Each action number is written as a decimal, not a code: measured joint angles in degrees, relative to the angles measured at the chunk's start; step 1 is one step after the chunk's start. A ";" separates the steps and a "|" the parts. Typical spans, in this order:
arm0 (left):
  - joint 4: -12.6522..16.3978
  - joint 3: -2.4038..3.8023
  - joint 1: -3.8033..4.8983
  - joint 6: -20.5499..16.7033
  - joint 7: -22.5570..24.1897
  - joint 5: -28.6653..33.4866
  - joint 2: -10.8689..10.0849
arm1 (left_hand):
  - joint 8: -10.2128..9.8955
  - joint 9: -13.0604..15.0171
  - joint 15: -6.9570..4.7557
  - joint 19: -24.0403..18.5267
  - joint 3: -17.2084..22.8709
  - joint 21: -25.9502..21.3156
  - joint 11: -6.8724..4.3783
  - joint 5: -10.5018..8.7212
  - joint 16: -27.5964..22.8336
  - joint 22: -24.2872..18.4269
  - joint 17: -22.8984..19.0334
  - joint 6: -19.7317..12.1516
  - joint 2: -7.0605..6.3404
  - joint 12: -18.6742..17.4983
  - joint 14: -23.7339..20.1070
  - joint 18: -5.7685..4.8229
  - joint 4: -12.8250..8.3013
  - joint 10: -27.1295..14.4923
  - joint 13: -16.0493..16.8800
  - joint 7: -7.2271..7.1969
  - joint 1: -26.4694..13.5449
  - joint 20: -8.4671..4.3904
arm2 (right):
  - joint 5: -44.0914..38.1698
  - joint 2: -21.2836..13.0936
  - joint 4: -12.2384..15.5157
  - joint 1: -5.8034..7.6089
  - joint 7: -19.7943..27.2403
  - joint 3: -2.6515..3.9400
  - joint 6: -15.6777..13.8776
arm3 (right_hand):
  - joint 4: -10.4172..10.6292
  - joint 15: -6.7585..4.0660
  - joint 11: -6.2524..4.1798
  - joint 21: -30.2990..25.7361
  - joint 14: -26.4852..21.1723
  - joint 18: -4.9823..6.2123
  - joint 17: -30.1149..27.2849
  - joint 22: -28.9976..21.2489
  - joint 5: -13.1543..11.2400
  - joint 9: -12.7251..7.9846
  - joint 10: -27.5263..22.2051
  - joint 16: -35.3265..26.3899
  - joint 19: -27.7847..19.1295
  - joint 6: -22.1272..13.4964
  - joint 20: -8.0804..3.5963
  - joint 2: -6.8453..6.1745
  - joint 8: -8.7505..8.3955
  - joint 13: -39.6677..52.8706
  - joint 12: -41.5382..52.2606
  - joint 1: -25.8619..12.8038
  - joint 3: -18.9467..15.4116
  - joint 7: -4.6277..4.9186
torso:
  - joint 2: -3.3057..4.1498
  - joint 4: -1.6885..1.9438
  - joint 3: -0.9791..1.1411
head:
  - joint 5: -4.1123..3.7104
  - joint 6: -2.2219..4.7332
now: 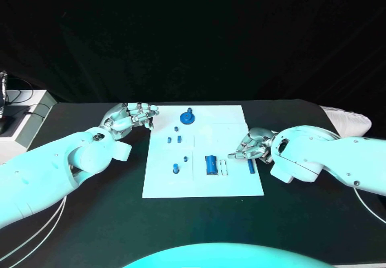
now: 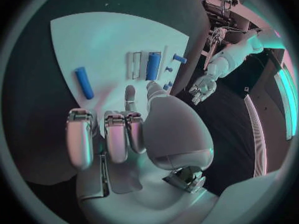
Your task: Assemble the parts on the task board
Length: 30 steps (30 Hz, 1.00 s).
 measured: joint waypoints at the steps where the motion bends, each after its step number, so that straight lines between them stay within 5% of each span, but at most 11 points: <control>1: -0.01 0.00 0.00 0.00 0.00 0.00 0.01 | 0.00 0.00 0.00 0.00 0.00 0.00 0.00 0.00 0.00 0.00 0.00 0.00 0.00 0.00 0.00 0.00 0.00 0.00 0.00 0.00 0.00 0.00 | 0.10 -0.54 -0.05 0.26 0.25 0.01 0.51 | 0.00 0.00 0.00 0.00 0.00 0.00 0.00 0.00 -0.08 -0.33 0.00 0.00 0.00 -0.14 0.00 -0.13 -0.44 0.00 0.11 1.03 0.60 0.14 | -0.01 0.00 0.00 | -0.05 0.03; 10: -0.04 0.00 0.00 0.00 0.02 0.00 0.09 | 0.00 0.00 0.00 0.00 0.00 0.00 0.00 0.00 0.00 0.00 0.00 0.00 0.00 0.00 0.00 0.00 0.00 0.00 -0.06 0.00 0.00 0.00 | -0.77 -3.76 -2.70 1.32 0.32 0.03 7.10 | 0.48 0.00 0.00 0.21 0.00 -0.89 0.00 -0.01 -1.23 -2.60 0.00 0.00 0.00 -0.40 0.00 -0.39 -2.50 -0.01 0.11 1.34 1.23 0.39 | -0.03 -0.05 -0.03 | -0.51 0.11; 15: -0.03 0.00 0.00 0.00 0.03 0.00 0.10 | 0.00 0.00 0.00 0.00 0.00 0.00 0.00 0.00 0.00 0.00 0.00 0.00 0.00 0.00 0.00 0.00 0.00 0.00 -0.06 0.00 0.00 0.00 | -3.21 -4.36 -3.32 1.03 -0.97 -0.06 9.25 | 0.48 0.00 0.04 0.21 0.00 -0.89 0.00 -0.01 -1.54 -3.82 -0.04 0.00 0.00 0.11 0.00 -1.55 -3.05 0.00 0.11 0.12 1.23 0.90 | -0.01 -0.04 -0.07 | -1.02 0.08; 30: -0.06 0.00 0.00 0.02 0.03 0.01 0.01 | 0.00 0.00 0.00 0.00 0.00 0.00 0.00 0.00 0.00 0.00 0.00 0.00 0.24 0.00 0.00 0.00 0.33 0.00 -0.05 0.00 -0.24 0.00 | -9.20 -3.75 -3.17 -0.83 -4.95 -0.17 10.48 | 0.65 0.00 0.21 0.67 0.00 -0.88 0.00 -0.02 -0.19 -5.01 -0.22 0.00 0.00 2.62 0.00 -1.95 -3.05 0.03 0.11 -5.52 1.05 0.24 | 0.03 0.07 -0.08 | -1.42 -0.36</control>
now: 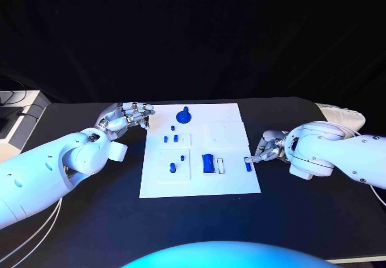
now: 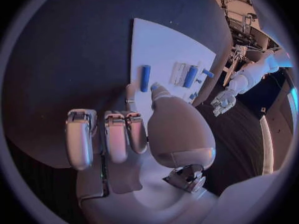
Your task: Assemble the parts on the task board
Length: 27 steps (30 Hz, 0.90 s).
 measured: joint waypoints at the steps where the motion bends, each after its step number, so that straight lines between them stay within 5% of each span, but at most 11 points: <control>1: 0.00 0.00 0.00 0.00 0.00 0.00 0.00 | 0.00 -0.03 0.00 0.00 0.00 0.00 0.00 0.00 0.00 0.00 0.00 0.00 0.01 0.00 0.00 0.00 0.00 0.00 0.00 0.00 -0.01 0.00 | -0.14 0.12 -0.04 -0.19 -0.16 0.00 0.05 | 0.00 0.00 0.00 0.00 0.00 0.00 0.00 0.00 0.00 0.00 0.00 0.00 0.00 0.00 0.00 0.00 0.00 0.00 0.00 0.00 0.00 0.00 | 0.00 0.01 -0.02 | 0.01 -0.01; 24: 0.00 0.00 0.00 0.09 -0.05 0.04 -0.16 | 0.00 -0.04 0.00 0.00 0.16 0.00 0.00 0.00 0.00 -0.07 0.00 0.00 0.07 0.00 0.00 0.01 0.15 0.00 -0.05 0.00 -0.07 0.00 | -1.61 3.28 -1.23 -1.95 -1.51 0.22 0.29 | -0.36 0.00 -0.21 0.00 0.00 0.00 0.00 -0.01 1.06 0.58 0.22 0.00 0.00 0.73 0.00 0.18 0.91 -0.02 0.00 1.53 1.96 -0.17 | -0.02 0.02 -0.04 | 0.10 -0.21; 25: 0.00 0.00 0.00 0.09 -0.05 0.04 -0.17 | 0.00 -0.04 0.00 0.00 0.16 0.00 0.00 0.00 0.00 -0.07 0.00 0.00 0.07 0.00 0.00 0.01 0.15 0.00 -0.05 0.00 -0.07 0.00 | -1.73 3.40 -1.37 -2.02 -1.51 0.23 0.24 | -0.46 0.00 -0.21 0.00 0.00 0.00 0.00 -0.01 1.32 3.74 0.21 0.00 0.00 0.59 0.00 0.28 0.90 -0.02 0.00 2.64 2.67 -0.03 | -0.02 0.03 -0.03 | 0.10 -0.21; 27: 0.01 0.00 0.00 0.09 -0.07 0.04 -0.22 | 0.00 -0.04 0.00 0.00 0.16 0.00 0.00 0.00 0.00 -0.07 0.00 0.00 0.07 0.00 0.00 0.00 0.15 0.00 -0.05 0.00 -0.07 0.00 | -1.99 3.60 -1.57 -2.10 -1.51 0.26 0.10 | -0.51 0.00 -0.21 0.00 0.00 0.00 0.00 -0.01 1.40 3.81 0.21 0.00 0.00 0.54 0.00 0.27 0.91 -0.02 -0.25 4.58 4.19 0.01 | -0.01 0.03 -0.03 | 0.13 -0.21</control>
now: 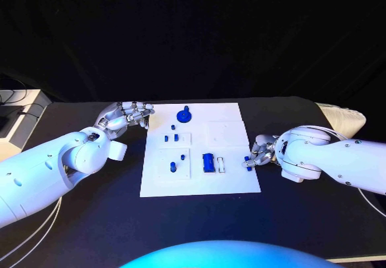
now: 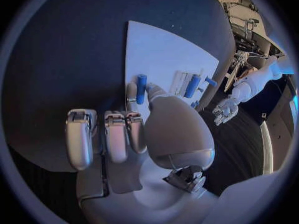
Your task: Assemble the parts on the task board
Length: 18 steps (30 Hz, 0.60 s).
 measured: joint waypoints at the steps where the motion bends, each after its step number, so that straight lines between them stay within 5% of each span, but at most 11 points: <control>1: 0.00 0.00 0.00 0.00 -0.01 0.00 -0.03 | 0.00 0.00 0.00 0.00 0.00 0.00 0.00 0.00 0.00 0.00 0.00 0.00 0.00 0.00 0.00 0.00 0.00 0.00 0.00 0.00 0.00 0.00 | -0.12 0.09 -0.07 -0.02 0.00 0.01 -0.05 | -0.02 0.00 0.00 0.00 0.00 0.00 0.00 0.00 0.00 0.03 0.00 0.00 0.00 0.00 0.00 -0.13 0.00 0.00 -0.05 0.65 0.80 0.00 | 0.00 0.00 0.00 | 0.01 0.00; 9: 0.04 0.00 0.00 0.01 -0.08 0.01 -0.09 | 0.00 -0.06 0.00 0.00 -0.17 0.00 0.00 0.00 0.00 0.00 0.00 0.00 0.00 0.00 0.00 0.01 0.16 0.00 0.00 0.00 0.00 0.00 | -0.99 0.98 -0.62 -0.07 0.08 0.07 -0.24 | -0.40 0.01 0.02 0.00 0.00 0.00 0.00 0.00 -0.08 0.52 0.01 0.00 0.00 0.00 0.00 -2.36 0.02 -0.01 -0.29 4.18 7.61 0.06 | 0.01 -0.03 0.00 | 0.14 -0.12; 13: 0.06 0.00 0.00 0.03 -0.13 0.02 -0.10 | 0.00 -0.06 0.00 0.00 -0.17 0.00 0.00 0.00 0.00 0.00 0.00 0.00 0.00 0.00 0.00 0.00 0.16 0.00 -0.05 0.00 0.00 0.00 | -1.51 1.29 -0.73 -0.07 0.13 0.09 -0.22 | 1.09 0.02 0.01 0.00 0.01 0.00 0.00 0.00 0.81 0.96 -0.03 0.00 0.00 -0.34 0.00 -3.80 0.04 -0.01 -0.44 6.83 9.40 0.43 | 0.01 -0.04 0.02 | 0.15 -0.20; 18: 0.06 0.00 0.00 0.04 -0.21 0.02 -0.15 | 0.00 -0.06 0.00 0.00 -0.17 0.00 0.00 0.00 0.00 -0.03 0.00 -0.13 0.00 0.00 0.00 0.00 0.16 0.00 -0.05 0.13 0.00 0.00 | -1.84 1.33 -0.67 -0.10 0.25 0.08 -0.14 | 3.11 0.03 0.02 0.00 0.01 0.00 0.00 0.00 5.32 1.69 -0.04 0.00 0.00 -0.79 0.00 -5.08 0.04 -0.01 -0.52 8.11 11.42 0.90 | -0.02 -0.05 0.02 | 0.15 -0.32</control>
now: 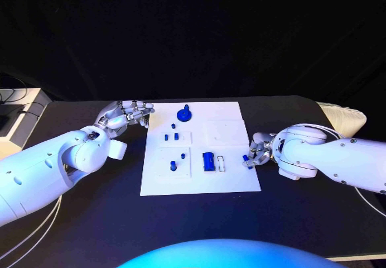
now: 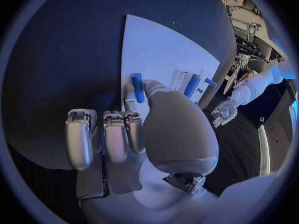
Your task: Assemble the parts on the task board
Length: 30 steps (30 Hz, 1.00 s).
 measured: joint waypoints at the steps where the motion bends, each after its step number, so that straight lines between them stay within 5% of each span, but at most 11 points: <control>1: 0.00 0.00 0.00 0.00 -0.02 0.00 0.00 | 0.00 0.00 0.00 0.00 0.00 0.00 0.00 0.00 0.00 -0.02 0.00 -0.08 0.00 0.00 0.00 0.00 0.00 0.00 0.00 0.08 0.00 0.00 | 0.00 -0.03 0.05 0.00 0.03 0.00 0.00 | 0.23 0.00 0.09 0.00 0.00 0.00 0.00 0.00 0.83 0.44 -0.08 0.00 0.00 -0.11 0.00 -0.02 0.00 0.00 0.00 -0.02 0.23 0.12 | -0.01 0.00 0.00 | 0.00 0.00; 8: 0.00 0.00 0.00 0.03 -0.16 0.02 -0.04 | 0.00 -0.06 0.00 0.00 0.00 0.00 0.00 0.00 0.00 -0.03 0.00 -0.08 0.00 0.00 0.00 0.01 0.00 0.00 0.00 0.08 0.00 0.00 | 1.65 -0.60 0.27 -0.01 0.32 0.00 -0.69 | 1.17 0.00 0.09 0.00 0.00 0.00 0.00 0.00 3.58 0.49 -0.09 0.00 0.00 -0.37 0.00 -1.61 -0.01 -0.01 0.00 -1.83 1.49 0.37 | -0.02 0.00 -0.01 | 0.01 0.00; 15: 0.00 -0.01 0.00 0.09 -0.33 0.03 -0.08 | 0.00 -0.06 0.00 0.00 0.00 0.00 0.00 0.00 0.00 -0.03 0.00 -0.08 0.00 0.00 0.00 0.00 0.00 0.00 0.00 0.08 0.00 0.00 | 6.55 -1.28 0.45 0.37 0.39 -0.14 -2.27 | -0.96 0.00 0.10 0.00 0.00 0.00 0.00 0.00 4.24 0.09 -0.09 0.00 0.00 -0.89 0.00 -1.44 -0.51 0.04 0.00 -3.32 3.93 0.78 | -0.02 0.00 -0.01 | 0.09 0.06; 17: 0.01 -0.01 0.00 0.13 -0.40 0.03 -0.10 | 0.00 -0.06 0.00 0.00 0.00 0.00 0.00 0.00 0.00 -0.03 0.00 -0.08 0.00 0.00 0.00 0.01 0.00 0.00 -0.01 0.08 0.00 0.00 | 8.02 -1.42 0.59 0.55 0.39 -0.18 -2.69 | -0.97 0.00 0.18 0.00 0.00 0.00 0.00 0.00 4.25 -3.41 -0.18 0.00 0.00 -1.04 0.00 -1.44 -0.25 0.04 0.01 -3.32 3.94 0.54 | -0.01 0.00 -0.02 | 0.09 0.00; 20: 0.04 -0.01 0.00 0.19 -0.49 0.03 -0.12 | 0.00 -0.06 0.00 0.00 0.00 0.00 0.00 0.00 0.00 -0.02 0.00 -0.08 0.00 0.00 0.00 0.01 0.00 0.00 -0.05 0.08 0.00 0.00 | 10.11 -1.43 1.18 0.77 0.41 -0.24 -3.22 | -1.57 0.00 0.18 0.00 0.00 -0.01 0.00 -0.01 4.28 -4.60 -0.19 0.00 0.00 -1.49 0.00 -1.73 -0.18 0.04 0.01 -3.61 4.54 -0.06 | 0.00 0.01 -0.01 | 0.08 -0.04; 22: 0.04 -0.01 0.00 0.23 -0.53 0.03 -0.13 | 0.00 -0.06 0.00 0.00 0.00 0.00 0.00 0.00 0.00 -0.03 0.00 -0.08 0.00 0.00 0.00 0.01 -0.01 0.00 -0.05 0.08 0.00 0.00 | 11.09 -1.44 1.55 0.92 0.47 -0.28 -3.44 | -3.91 0.00 0.18 0.00 -0.01 0.00 0.00 0.00 4.32 -4.60 -0.19 0.00 0.00 -1.64 0.00 -1.73 -0.32 0.04 0.01 -3.62 6.88 -0.17 | 0.00 0.01 -0.02 | 0.09 -0.07; 30: 0.06 0.00 0.00 0.40 -0.73 0.03 -0.14 | 0.00 -0.06 0.00 0.00 0.00 0.00 0.00 0.00 0.00 -0.07 0.00 -0.08 0.00 0.00 0.00 0.00 -0.01 0.00 -0.05 0.08 0.00 0.00 | 15.15 -1.44 3.27 2.29 0.73 -0.44 -4.34 | -4.36 0.00 0.18 0.00 -0.01 0.00 0.00 -0.01 4.32 -4.05 -0.20 0.00 0.00 -1.65 0.00 -1.69 -0.06 0.03 0.01 -4.27 7.33 -0.21 | -0.04 -0.02 -0.08 | 0.09 -0.10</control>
